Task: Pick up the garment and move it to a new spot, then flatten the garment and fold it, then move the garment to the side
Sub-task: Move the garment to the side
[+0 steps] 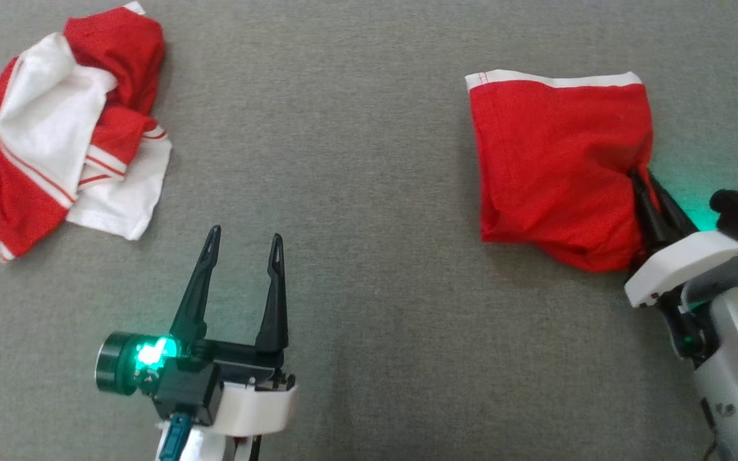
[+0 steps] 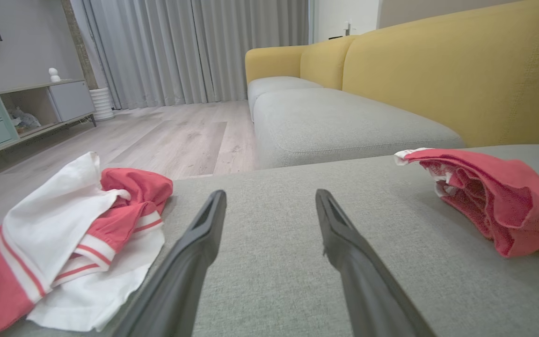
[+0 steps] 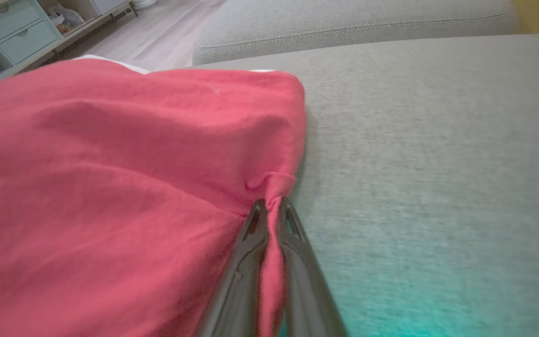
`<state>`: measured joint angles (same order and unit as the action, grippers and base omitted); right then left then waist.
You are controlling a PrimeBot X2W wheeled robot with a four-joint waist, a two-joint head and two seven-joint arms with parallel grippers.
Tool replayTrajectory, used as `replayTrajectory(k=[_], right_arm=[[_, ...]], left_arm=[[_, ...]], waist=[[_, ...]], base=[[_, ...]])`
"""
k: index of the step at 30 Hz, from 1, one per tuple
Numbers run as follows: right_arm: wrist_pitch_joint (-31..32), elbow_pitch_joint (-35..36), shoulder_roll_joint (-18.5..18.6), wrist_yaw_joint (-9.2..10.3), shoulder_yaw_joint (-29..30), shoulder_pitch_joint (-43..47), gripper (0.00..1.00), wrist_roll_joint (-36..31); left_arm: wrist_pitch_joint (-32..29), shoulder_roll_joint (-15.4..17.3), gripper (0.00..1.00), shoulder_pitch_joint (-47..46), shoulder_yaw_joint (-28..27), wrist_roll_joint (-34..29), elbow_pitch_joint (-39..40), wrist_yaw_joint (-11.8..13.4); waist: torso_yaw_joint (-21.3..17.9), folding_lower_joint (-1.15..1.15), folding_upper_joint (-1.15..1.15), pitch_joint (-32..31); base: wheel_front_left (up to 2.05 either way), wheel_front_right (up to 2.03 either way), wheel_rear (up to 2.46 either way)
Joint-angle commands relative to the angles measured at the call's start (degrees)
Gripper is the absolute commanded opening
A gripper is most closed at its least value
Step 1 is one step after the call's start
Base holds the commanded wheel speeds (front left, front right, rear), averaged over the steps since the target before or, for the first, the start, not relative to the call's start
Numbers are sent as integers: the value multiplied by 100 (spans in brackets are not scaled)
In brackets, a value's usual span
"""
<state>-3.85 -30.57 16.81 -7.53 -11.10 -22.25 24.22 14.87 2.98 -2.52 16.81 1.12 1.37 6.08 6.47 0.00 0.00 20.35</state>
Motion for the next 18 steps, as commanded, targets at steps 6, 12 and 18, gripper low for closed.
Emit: replayTrajectory(k=[6,12,18], right_arm=[[170,238,788,4,251,-5,0,-125],[779,658,1712,4,856,112,0,-217],[1144,915,2454,4,1615,223,0,-462]], left_arm=[[13,11,100,-260,-163,16,225,17],[13,50,100,-621,-129,-69,280,-76],[13,48,100,-1009,64,-113,313,-246]], waist=[[-446,0,0,287],[-754,0,0,775],[-830,0,0,1252]], base=[[0,0,0],[0,0,0],[0,0,0]])
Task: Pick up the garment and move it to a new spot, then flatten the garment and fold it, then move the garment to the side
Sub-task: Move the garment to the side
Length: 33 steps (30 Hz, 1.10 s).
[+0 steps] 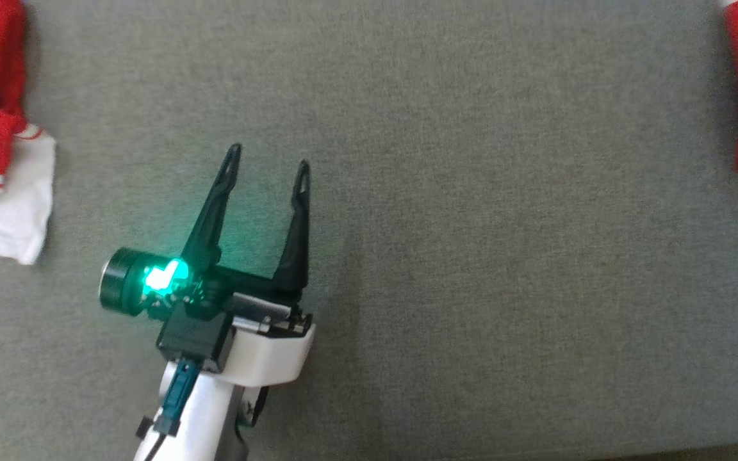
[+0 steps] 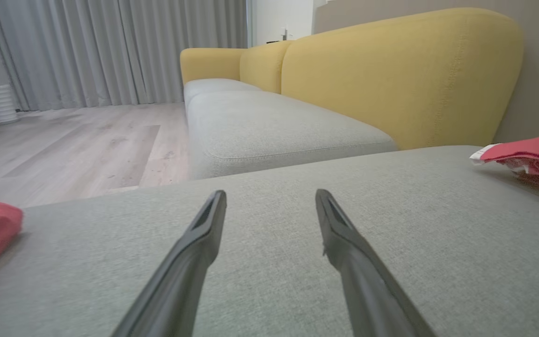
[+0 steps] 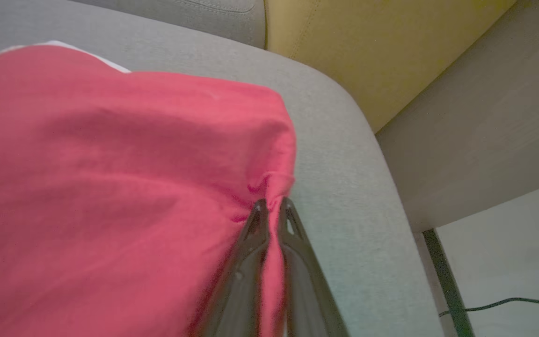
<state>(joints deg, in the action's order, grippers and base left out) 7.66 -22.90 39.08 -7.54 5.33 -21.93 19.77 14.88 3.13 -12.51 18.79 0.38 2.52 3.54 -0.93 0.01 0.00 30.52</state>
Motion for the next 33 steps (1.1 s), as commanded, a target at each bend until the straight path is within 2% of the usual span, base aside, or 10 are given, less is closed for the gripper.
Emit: replayTrajectory(k=[1,4,8,9,10,15,19,25,33], right_arm=[[56,205,312,5,161,218,0,-68],[222,406,554,5,772,385,0,-298],[338,721,648,5,1521,687,0,-686],[342,793,614,5,1708,735,31,-840],[319,856,559,5,1919,760,100,-1046],[39,1314,-43,5,2551,842,100,-2021],[-229,1476,-798,5,2540,741,100,-2239],[-730,1014,-1633,5,1736,690,100,-2214],[-1833,-223,-2374,5,380,494,100,-1632]], left_arm=[[12,34,100,-75,-93,-52,197,-22],[12,32,100,-243,-14,-62,186,-60],[12,29,100,-403,6,-7,131,-96],[12,28,100,-426,7,8,113,-102],[12,26,100,-446,16,23,92,-108],[12,10,100,-451,75,89,16,-87],[12,0,100,-312,68,122,3,3],[12,-8,100,6,16,163,-25,128],[12,-16,100,562,-229,333,-57,329]], waist=[[-86,-1,0,321],[-33,-1,0,526],[65,-1,0,658],[88,-1,0,665],[119,-1,0,658],[307,-1,0,449],[419,-1,0,141],[594,-1,0,-482],[823,-1,0,-1482]], base=[[0,0,0],[0,0,0],[0,0,0],[0,0,0],[0,0,0],[0,0,0],[0,0,0],[0,0,0],[0,0,0]])
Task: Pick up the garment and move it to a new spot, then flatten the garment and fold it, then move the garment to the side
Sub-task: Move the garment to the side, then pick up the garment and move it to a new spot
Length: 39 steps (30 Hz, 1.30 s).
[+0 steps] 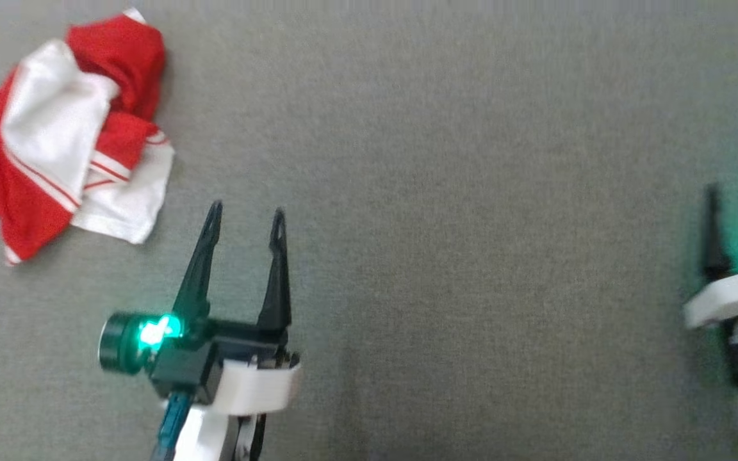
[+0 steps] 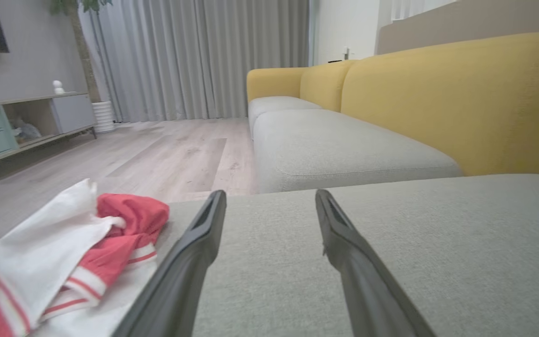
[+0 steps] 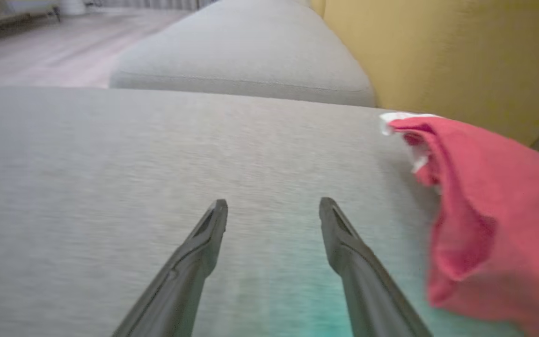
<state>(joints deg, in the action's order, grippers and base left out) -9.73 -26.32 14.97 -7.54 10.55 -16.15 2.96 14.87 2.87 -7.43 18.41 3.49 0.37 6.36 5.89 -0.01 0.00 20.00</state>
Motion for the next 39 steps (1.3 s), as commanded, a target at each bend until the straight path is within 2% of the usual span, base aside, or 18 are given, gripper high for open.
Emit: replayTrajectory(k=[1,6,13,18,24,28,39], right_arm=[[-200,5,-70,5,-310,-78,100,135],[-517,-177,-664,5,-1027,307,100,484],[-525,932,-962,5,-1420,1312,100,717],[-526,1500,-1067,5,-1534,2062,100,686],[-526,1633,-1131,5,-1562,2337,100,619],[-526,1611,-1147,5,-1580,2336,100,599],[-527,1536,-1168,5,-1626,2399,100,576]], left_arm=[[13,8,100,143,-223,61,144,68],[13,3,100,671,-432,311,13,136],[13,2,100,1082,-594,255,-140,104],[13,2,100,1379,-812,195,-279,-69],[13,1,100,1509,-967,184,-476,-199],[13,1,100,1517,-1036,338,-559,-169],[13,1,100,1571,-1088,213,-606,-140]], waist=[[153,1,0,-576],[161,1,0,-1350],[126,1,0,-1892],[50,1,0,-2170],[-52,1,0,-2284],[-98,1,0,-2314],[-93,1,0,-2421]], base=[[0,0,0],[0,0,0],[0,0,0],[0,0,0],[0,0,0],[0,0,0],[0,0,0]])
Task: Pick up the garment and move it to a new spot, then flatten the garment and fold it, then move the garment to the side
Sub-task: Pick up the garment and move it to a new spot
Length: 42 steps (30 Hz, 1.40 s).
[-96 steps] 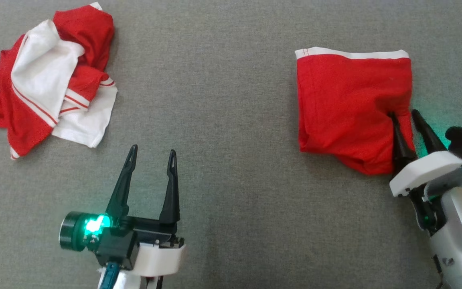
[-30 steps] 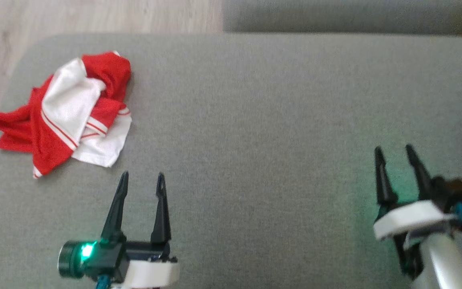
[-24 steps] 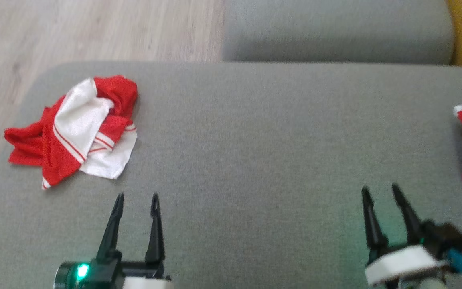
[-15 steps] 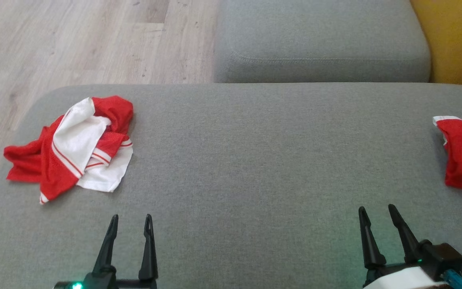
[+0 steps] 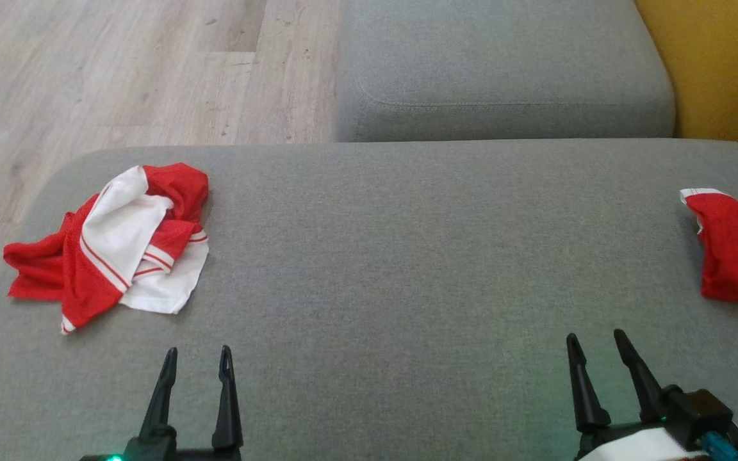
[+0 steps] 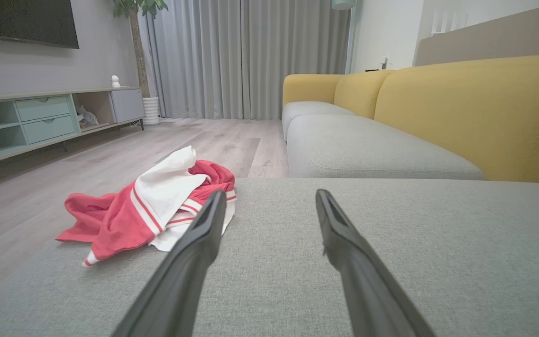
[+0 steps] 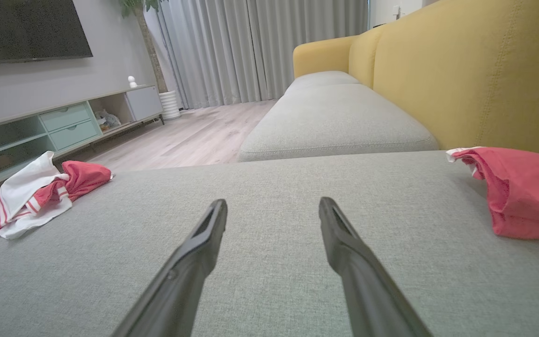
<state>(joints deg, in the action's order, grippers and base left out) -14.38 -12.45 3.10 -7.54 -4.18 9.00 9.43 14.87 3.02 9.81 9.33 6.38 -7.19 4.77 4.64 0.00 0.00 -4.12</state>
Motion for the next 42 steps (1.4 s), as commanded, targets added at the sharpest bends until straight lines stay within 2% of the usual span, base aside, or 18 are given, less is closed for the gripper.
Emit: replayTrajectory(k=[1,6,14,21,28,33,39,42], right_arm=[[-62,143,17,5,-168,-109,100,-81],[-62,123,5,5,-181,-33,100,-91],[-62,115,-16,5,-331,41,100,-30],[-62,82,-21,5,-453,-46,100,60],[-62,7,-22,5,-555,-59,100,14],[-62,55,-15,5,-468,-13,100,-202],[-62,232,470,5,-440,-418,100,-547],[-62,336,764,5,-357,-596,100,-611]], left_arm=[[13,-13,100,-155,-168,-90,141,18],[13,-14,100,-170,-104,-81,153,48],[13,-12,100,55,-229,-291,398,36],[13,8,100,252,-479,-365,541,47],[13,26,100,330,-726,-377,673,58],[13,306,100,49,-908,-536,826,-11],[13,506,100,-1139,-1240,-554,1250,149],[13,734,100,-1963,-1246,-569,1083,-8]], waist=[[71,0,0,-17],[521,0,0,-50],[1602,0,0,-88],[2110,0,0,-63],[2166,0,0,-27],[2023,0,0,188],[1839,0,0,1145],[1837,0,0,1609]], base=[[0,0,0],[0,0,0],[0,0,0],[0,0,0],[0,0,0],[0,0,0],[0,0,0],[0,0,0]])
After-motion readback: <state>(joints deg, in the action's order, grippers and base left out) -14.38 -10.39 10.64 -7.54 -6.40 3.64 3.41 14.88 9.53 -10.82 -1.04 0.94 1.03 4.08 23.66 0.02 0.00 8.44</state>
